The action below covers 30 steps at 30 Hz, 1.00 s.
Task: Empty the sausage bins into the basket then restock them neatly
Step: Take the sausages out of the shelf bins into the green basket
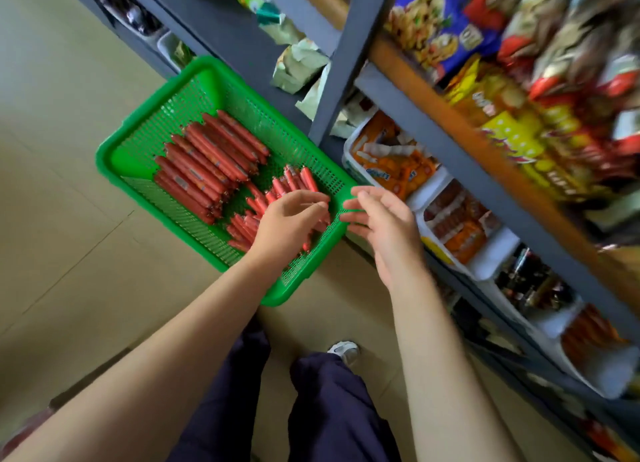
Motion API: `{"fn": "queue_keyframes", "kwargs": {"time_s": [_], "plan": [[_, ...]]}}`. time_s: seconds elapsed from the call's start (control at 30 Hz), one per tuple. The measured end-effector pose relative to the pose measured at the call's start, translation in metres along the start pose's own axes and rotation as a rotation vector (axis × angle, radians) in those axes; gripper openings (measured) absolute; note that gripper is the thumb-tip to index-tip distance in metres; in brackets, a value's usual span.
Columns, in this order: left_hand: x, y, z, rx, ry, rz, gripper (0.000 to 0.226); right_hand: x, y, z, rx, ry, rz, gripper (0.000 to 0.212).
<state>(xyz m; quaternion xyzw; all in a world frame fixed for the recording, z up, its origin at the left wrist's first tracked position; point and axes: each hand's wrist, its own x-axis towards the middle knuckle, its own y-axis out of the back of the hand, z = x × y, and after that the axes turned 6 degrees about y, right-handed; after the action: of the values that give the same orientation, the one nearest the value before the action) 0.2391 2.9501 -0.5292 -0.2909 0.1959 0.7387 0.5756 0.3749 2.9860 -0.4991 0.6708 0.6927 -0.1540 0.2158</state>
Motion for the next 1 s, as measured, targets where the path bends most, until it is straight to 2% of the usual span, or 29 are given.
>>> {"fn": "queue_keyframes", "kwargs": {"time_s": [0.07, 0.17, 0.27, 0.37, 0.5, 0.57, 0.6, 0.7, 0.8, 0.87, 1.0], "plan": [[-0.032, -0.019, 0.043, -0.011, -0.106, -0.027, 0.011, -0.029, 0.018, -0.044, -0.053, 0.163, 0.001, 0.011], [-0.094, -0.058, 0.126, -0.012, -0.324, -0.155, 0.011, -0.083, 0.053, -0.129, -0.192, 0.425, 0.072, 0.012], [-0.164, -0.102, 0.204, 0.044, -0.573, -0.293, 0.014, -0.152, 0.101, -0.211, -0.313, 0.639, 0.198, 0.011], [-0.226, -0.146, 0.257, 0.119, -0.788, -0.384, 0.012, -0.209, 0.160, -0.270, -0.295, 0.837, 0.374, 0.015], [-0.280, -0.215, 0.292, 0.239, -1.091, -0.270, 0.019, -0.258, 0.239, -0.311, -0.255, 0.976, 0.601, 0.016], [-0.295, -0.254, 0.304, 0.279, -1.288, -0.193, 0.011, -0.269, 0.277, -0.323, -0.271, 1.021, 0.714, 0.019], [-0.297, -0.275, 0.308, 0.331, -1.382, -0.153, 0.008, -0.269, 0.294, -0.326, -0.277, 1.026, 0.755, 0.019], [-0.286, -0.329, 0.304, 0.638, -1.510, 0.016, 0.038, -0.259, 0.346, -0.331, -0.359, 0.953, 0.829, 0.012], [-0.279, -0.355, 0.290, 0.967, -1.536, 0.246, 0.057, -0.246, 0.388, -0.334, -0.537, 0.797, 0.732, 0.003], [-0.276, -0.359, 0.286, 1.026, -1.581, 0.316, 0.063, -0.240, 0.413, -0.338, -0.660, 0.655, 0.598, 0.018], [-0.271, -0.357, 0.286, 1.017, -1.689, 0.348, 0.070, -0.214, 0.456, -0.352, -1.028, 0.318, 0.287, 0.061]]}}
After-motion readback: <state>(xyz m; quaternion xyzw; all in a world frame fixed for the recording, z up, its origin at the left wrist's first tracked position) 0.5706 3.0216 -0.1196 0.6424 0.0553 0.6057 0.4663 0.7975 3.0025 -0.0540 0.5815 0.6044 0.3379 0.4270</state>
